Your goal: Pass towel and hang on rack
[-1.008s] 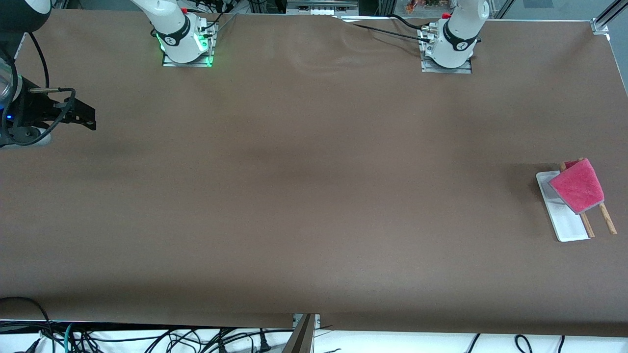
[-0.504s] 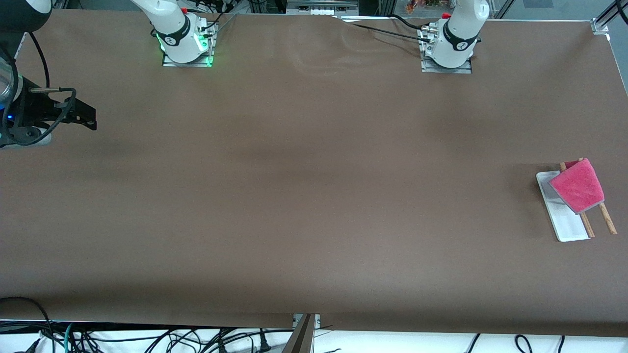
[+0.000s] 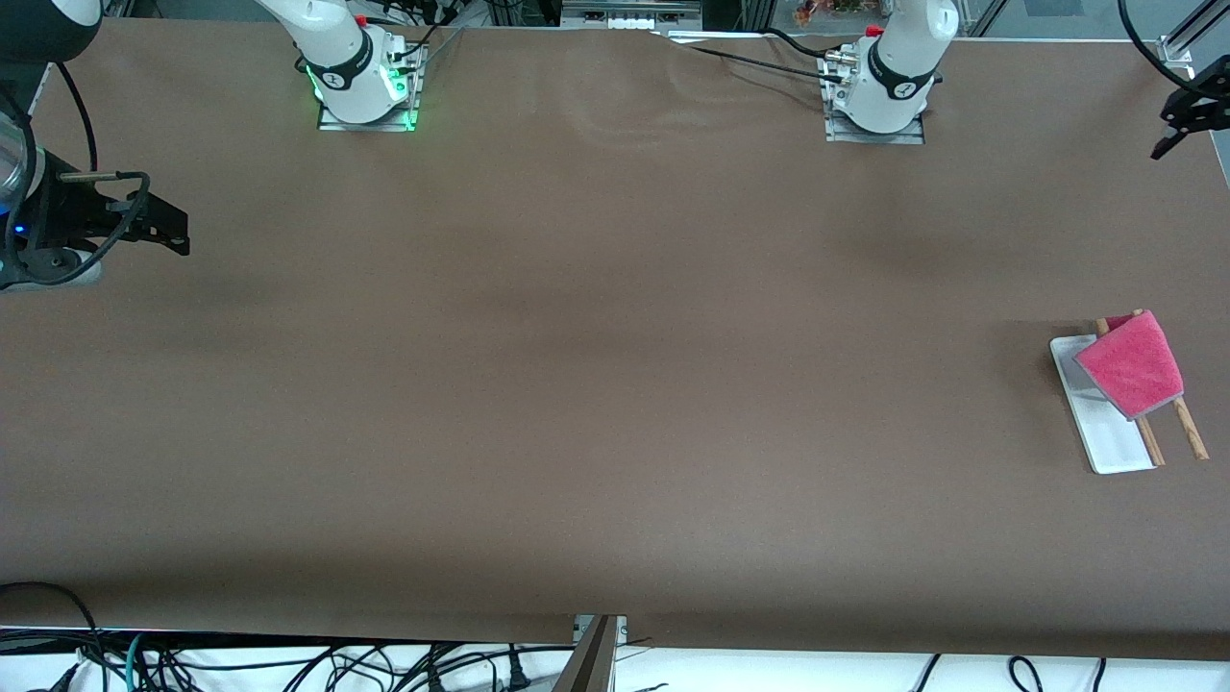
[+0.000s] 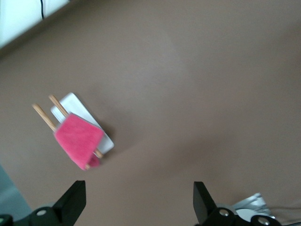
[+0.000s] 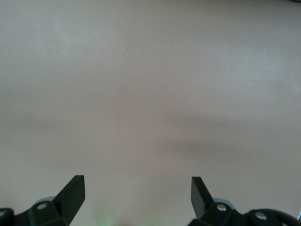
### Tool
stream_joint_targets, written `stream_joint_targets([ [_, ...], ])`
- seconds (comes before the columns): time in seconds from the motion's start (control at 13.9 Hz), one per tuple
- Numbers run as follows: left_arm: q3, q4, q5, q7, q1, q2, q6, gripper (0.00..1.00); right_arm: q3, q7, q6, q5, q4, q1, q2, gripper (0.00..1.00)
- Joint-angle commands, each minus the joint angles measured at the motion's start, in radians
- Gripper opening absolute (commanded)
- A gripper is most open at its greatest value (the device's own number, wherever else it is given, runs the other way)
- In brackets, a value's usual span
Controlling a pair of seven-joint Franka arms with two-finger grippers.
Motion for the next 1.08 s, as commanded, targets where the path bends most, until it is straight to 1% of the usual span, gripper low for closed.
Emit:
stream_joint_targets([
  [0.0,0.002,0.035,-0.073,-0.174,-0.008,0.034,-0.047,1.0,0.002,-0.004,-0.011,0.001,0.026,0.004,0.009,1.0],
  [0.14,-0.005,0.041,-0.077,-0.246,-0.006,0.043,-0.074,1.0,0.002,-0.002,-0.011,0.001,0.026,0.007,0.009,1.0],
  [0.36,-0.044,0.052,-0.077,-0.38,-0.008,0.039,-0.093,1.0,0.002,-0.001,-0.013,0.001,0.026,0.013,0.009,1.0],
  [0.58,-0.111,0.063,-0.077,-0.682,-0.019,0.04,-0.136,1.0,0.002,-0.001,-0.013,0.001,0.026,0.013,0.009,1.0],
  [0.65,-0.122,0.073,-0.077,-0.726,-0.019,0.057,-0.139,1.0,0.002,-0.001,-0.013,0.001,0.026,0.015,0.008,1.0],
  [0.72,-0.12,0.089,-0.079,-0.726,-0.019,0.089,-0.141,1.0,0.002,-0.001,-0.013,0.001,0.026,0.015,0.009,1.0],
  [0.86,-0.111,0.188,-0.079,-0.717,-0.026,0.19,-0.171,1.0,0.002,-0.001,-0.011,0.001,0.026,0.015,0.009,1.0],
  [0.94,-0.107,0.228,-0.076,-0.708,-0.026,0.224,-0.19,1.0,0.002,-0.001,-0.011,0.001,0.026,0.015,0.009,1.0],
  [1.01,-0.107,0.227,-0.073,-0.709,-0.028,0.224,-0.194,1.0,0.002,-0.001,-0.013,0.001,0.026,0.015,0.009,1.0],
])
